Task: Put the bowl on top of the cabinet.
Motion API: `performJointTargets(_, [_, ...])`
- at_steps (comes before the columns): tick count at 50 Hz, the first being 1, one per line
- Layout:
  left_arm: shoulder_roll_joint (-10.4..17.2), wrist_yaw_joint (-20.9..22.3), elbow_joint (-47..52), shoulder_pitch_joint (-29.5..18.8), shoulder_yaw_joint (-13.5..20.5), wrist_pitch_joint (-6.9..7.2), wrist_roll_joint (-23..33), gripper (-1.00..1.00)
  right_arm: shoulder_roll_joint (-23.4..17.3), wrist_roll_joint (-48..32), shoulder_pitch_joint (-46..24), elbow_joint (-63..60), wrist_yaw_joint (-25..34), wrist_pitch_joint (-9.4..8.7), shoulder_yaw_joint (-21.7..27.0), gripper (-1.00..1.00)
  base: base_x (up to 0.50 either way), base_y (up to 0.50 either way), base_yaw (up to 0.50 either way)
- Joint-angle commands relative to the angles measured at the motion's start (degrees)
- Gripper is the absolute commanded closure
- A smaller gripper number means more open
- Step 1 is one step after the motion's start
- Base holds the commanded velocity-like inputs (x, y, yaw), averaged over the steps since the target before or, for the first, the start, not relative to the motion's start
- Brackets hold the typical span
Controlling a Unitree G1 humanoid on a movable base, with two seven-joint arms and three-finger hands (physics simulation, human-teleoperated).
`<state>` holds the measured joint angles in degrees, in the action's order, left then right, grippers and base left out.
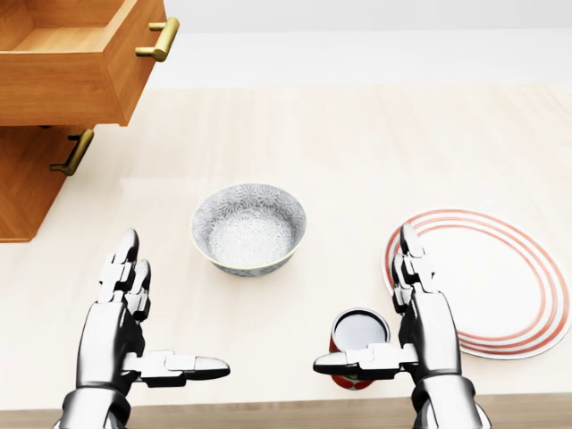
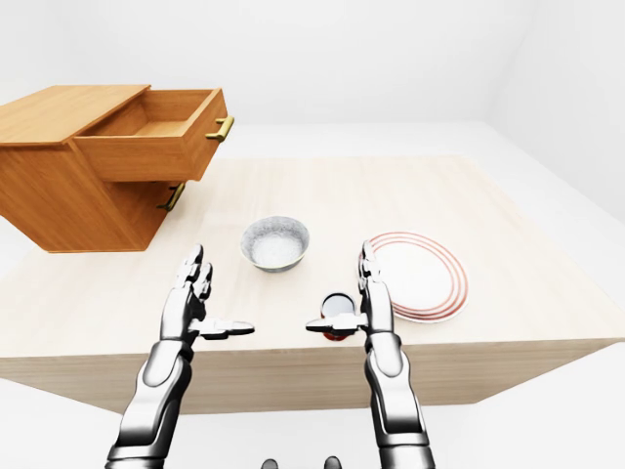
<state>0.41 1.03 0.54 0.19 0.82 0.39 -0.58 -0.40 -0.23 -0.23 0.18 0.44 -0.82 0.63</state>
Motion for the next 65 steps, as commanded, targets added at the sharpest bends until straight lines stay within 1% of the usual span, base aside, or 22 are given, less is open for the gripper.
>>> performJointTargets(1, [0.6, 2.1, 1.6, 0.6, 1.2, 1.26, -1.4, -1.0, -0.6, -0.7, -0.5, 0.1, 0.4, -2.24, 1.0, -1.0, 0.0, 0.0, 0.0])
performJointTargets(5, [0.5, 2.2, 1.6, 0.6, 1.0, 1.39, -1.3, -1.0, -0.5, -0.9, -0.5, 0.0, 0.3, -2.51, 0.9, -1.0, 0.0, 0.0, 0.0])
performJointTargets(7, [0.4, 2.1, 2.4, 0.8, 0.7, 1.92, -1.2, -1.0, -0.5, -0.9, -0.4, -0.3, 0.3, -2.74, 0.9, -1.0, 0.0, 0.0, 0.0])
performJointTargets(10, [0.2, 2.2, 2.7, 1.1, 0.5, 1.89, -1.1, -1.0, -0.6, -0.7, -0.4, -0.4, 0.4, -2.94, 1.0, -1.0, 0.0, 0.0, 0.0])
performJointTargets(11, [0.2, 2.3, 3.0, 1.0, 0.5, 2.52, -1.4, -1.0, -0.5, -0.6, -0.2, -0.8, 0.5, -3.05, 0.9, -1.0, 0.0, 0.0, 0.0])
performJointTargets(13, [0.2, 2.3, 2.9, 1.0, 0.5, 2.46, -1.5, -1.0, -0.5, -0.6, -0.2, -0.8, 0.6, -3.03, 1.0, -1.0, 0.0, 0.0, 0.0])
performJointTargets(18, [0.2, 2.1, 3.6, 1.1, 0.3, 3.1, -1.1, -1.0, -0.6, -0.3, 0.0, -1.2, 0.8, -3.21, 1.0, -1.0, 0.0, 0.0, 0.0])
performJointTargets(19, [0.3, 2.2, 4.2, 1.1, 0.4, 3.68, -1.4, -1.0, -0.6, -0.3, -0.2, -0.9, 0.8, -3.14, 1.1, -1.0, 0.0, 0.0, 0.0])
performJointTargets(20, [0.3, 2.3, 4.3, 1.2, 0.5, 3.81, -1.5, -1.0, -0.5, -0.3, -0.2, -0.7, 0.8, -3.0, 1.0, -1.0, 0.0, 0.0, 0.0])
performJointTargets(23, [0.2, 2.4, 3.9, 1.3, 0.5, 3.46, -1.6, -1.0, -0.4, -0.7, 0.0, -1.2, 0.7, -3.23, 0.6, -1.0, 0.0, 0.0, 0.0])
performJointTargets(24, [0.2, 2.4, 3.5, 1.2, 0.3, 3.18, -1.6, -1.0, -0.5, -0.3, 0.3, -2.1, 1.1, -3.78, 0.7, -1.0, 0.0, 0.0, 0.0])
performJointTargets(26, [0.2, 2.6, 2.9, 1.0, 0.3, 3.41, -1.7, -1.0, -0.5, 0.0, 0.6, -3.2, 1.4, -4.18, 0.7, -1.0, 0.0, 0.0, 0.0])
performJointTargets(27, [0.2, 2.6, 2.6, 0.6, 0.2, 4.23, -1.5, -1.0, -0.5, 0.1, 0.4, -2.8, 1.4, -4.06, 0.9, -1.0, 0.0, 0.0, 0.0])
performJointTargets(33, [0.1, 2.8, 4.0, 1.5, -0.3, 3.88, -1.1, -1.0, -0.5, 0.7, 0.6, -3.1, 2.4, -4.15, 0.7, -1.0, 0.33, 0.0, 0.0])
performJointTargets(39, [0.1, 2.9, 4.9, 2.3, -0.6, 2.87, -0.6, -1.0, -0.4, 0.7, 0.9, -3.9, 2.4, -4.18, 0.7, -1.0, 0.5, 0.0, 0.0])
performJointTargets(47, [0.1, 3.0, 5.7, 2.4, -0.3, 3.05, -0.7, -1.0, -0.4, 0.5, 0.9, -3.7, 2.3, -4.18, 0.6, -1.0, 0.5, 0.0, 0.0])
performJointTargets(50, [0.1, 3.0, 5.5, 2.4, -0.3, 2.67, -0.7, -1.0, -0.4, 0.5, 1.0, -4.0, 2.3, -4.18, 0.6, -1.0, 0.5, 0.0, 0.0])
performJointTargets(53, [0.0, 3.0, 5.9, 2.4, -0.4, 2.99, -0.8, -1.0, -0.4, 0.4, 1.0, -3.8, 2.2, -4.18, 0.6, -1.0, 0.5, 0.0, 0.0])
performJointTargets(59, [0.0, 2.9, 5.3, 2.2, -0.4, 2.58, -0.7, -1.0, -0.4, 0.6, 1.2, -4.1, 2.3, -4.12, 0.6, -1.0, 0.5, 0.0, 0.0])
performJointTargets(63, [0.0, 3.0, 5.6, 2.3, -0.3, 2.86, -0.9, -1.0, -0.3, 0.5, 1.2, -4.3, 2.1, -4.18, 0.7, -1.0, 0.5, 0.0, 0.0])
performJointTargets(64, [0.0, 2.9, 5.6, 2.3, -0.3, 2.89, -0.9, -1.0, -0.3, 0.4, 1.2, -4.3, 1.8, -4.1, 0.7, -1.0, 0.5, 0.0, 0.0])
performJointTargets(65, [0.0, 2.9, 5.5, 2.4, -0.3, 2.66, -0.9, -1.0, -0.3, -0.3, 0.7, -2.9, 1.1, -3.31, 0.8, -1.0, 0.5, 0.02, 0.0])
